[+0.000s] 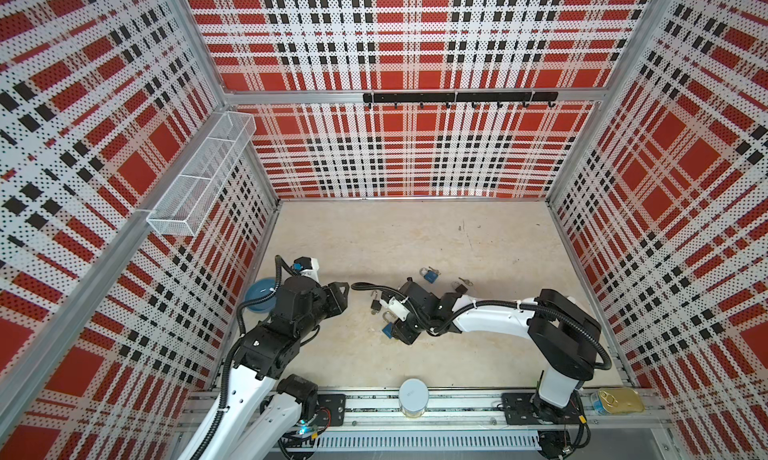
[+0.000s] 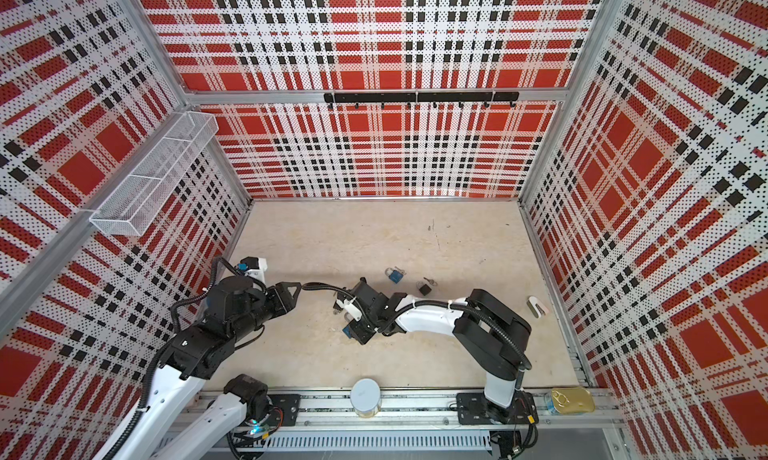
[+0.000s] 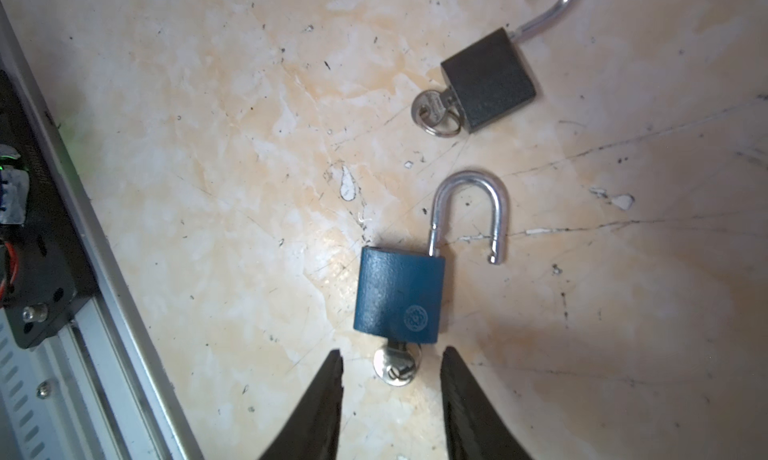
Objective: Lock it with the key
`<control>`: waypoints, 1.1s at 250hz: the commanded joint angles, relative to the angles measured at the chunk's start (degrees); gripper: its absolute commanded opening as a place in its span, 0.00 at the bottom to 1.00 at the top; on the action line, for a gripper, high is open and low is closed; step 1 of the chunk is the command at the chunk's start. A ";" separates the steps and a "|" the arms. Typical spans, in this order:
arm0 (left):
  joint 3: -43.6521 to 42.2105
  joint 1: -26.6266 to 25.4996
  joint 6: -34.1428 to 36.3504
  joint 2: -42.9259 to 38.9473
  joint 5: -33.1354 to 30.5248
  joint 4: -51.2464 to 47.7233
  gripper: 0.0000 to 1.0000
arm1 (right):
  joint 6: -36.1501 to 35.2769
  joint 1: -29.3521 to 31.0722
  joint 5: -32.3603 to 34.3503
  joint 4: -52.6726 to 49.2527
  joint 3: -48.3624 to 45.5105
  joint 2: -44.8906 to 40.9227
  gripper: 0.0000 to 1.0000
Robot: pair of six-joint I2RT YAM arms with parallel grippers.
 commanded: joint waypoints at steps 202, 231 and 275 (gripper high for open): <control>3.18 3.52 1.93 -2.31 2.86 -1.56 0.52 | -5.36 6.02 14.12 -6.18 9.49 10.52 0.42; 2.99 5.23 1.83 -2.43 3.14 -1.47 0.52 | -5.14 6.24 14.64 -6.74 9.28 10.50 0.40; 2.80 5.53 1.70 -2.55 3.52 -1.47 0.52 | -5.14 6.41 14.30 -7.29 9.16 10.84 0.40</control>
